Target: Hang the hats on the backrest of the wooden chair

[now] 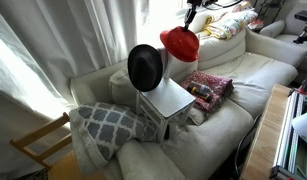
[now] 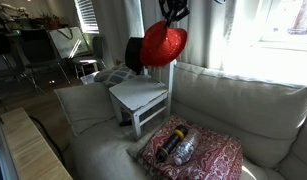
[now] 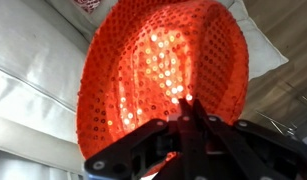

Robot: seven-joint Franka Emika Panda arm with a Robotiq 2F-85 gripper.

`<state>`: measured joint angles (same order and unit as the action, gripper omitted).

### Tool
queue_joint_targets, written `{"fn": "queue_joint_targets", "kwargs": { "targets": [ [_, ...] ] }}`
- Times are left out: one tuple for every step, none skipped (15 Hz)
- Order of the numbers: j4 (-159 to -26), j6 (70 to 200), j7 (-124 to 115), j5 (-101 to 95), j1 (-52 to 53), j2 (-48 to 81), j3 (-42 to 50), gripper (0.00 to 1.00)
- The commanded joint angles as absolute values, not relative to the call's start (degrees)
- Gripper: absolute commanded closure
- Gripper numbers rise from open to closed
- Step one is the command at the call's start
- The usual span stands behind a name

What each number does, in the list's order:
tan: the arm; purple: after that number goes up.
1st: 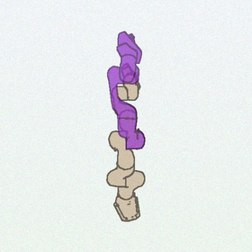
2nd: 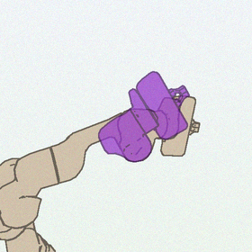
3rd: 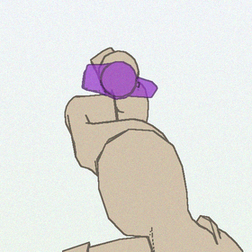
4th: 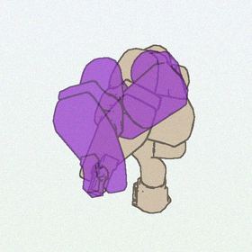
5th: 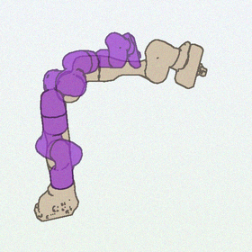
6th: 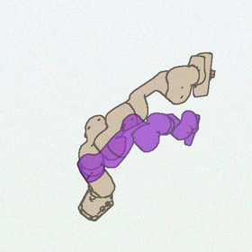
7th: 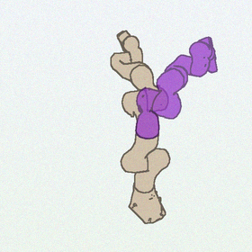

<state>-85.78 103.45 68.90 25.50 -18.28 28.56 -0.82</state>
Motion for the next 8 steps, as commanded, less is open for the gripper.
{"fn": "queue_joint_targets", "kwargs": {
  "targets": [
    [-77.3, 100.6, 72.1, 26.9, -19.2, 36.8, -1.9, 0.99],
    [-75.4, 100.6, 72.0, 26.2, -19.1, 38.8, -2.0, 0.99],
    [-73.8, 100.9, 71.8, 25.8, -19.1, 40.3, -2.1, 0.99],
    [-72.0, 101.5, 71.1, 25.6, -19.0, 42.1, -2.1, 0.99],
    [-70.4, 102.1, 70.5, 25.5, -19.0, 43.5, -2.2, 0.99],
    [-68.7, 102.3, 70.0, 25.3, -18.9, 44.9, -2.3, 0.99],
    [-67.3, 102.4, 69.8, 24.8, -18.8, 46.1, -2.3, 0.99],
    [-65.7, 101.9, 69.7, 24.6, -18.8, 47.3, -2.6, 0.99]
  ]
}}
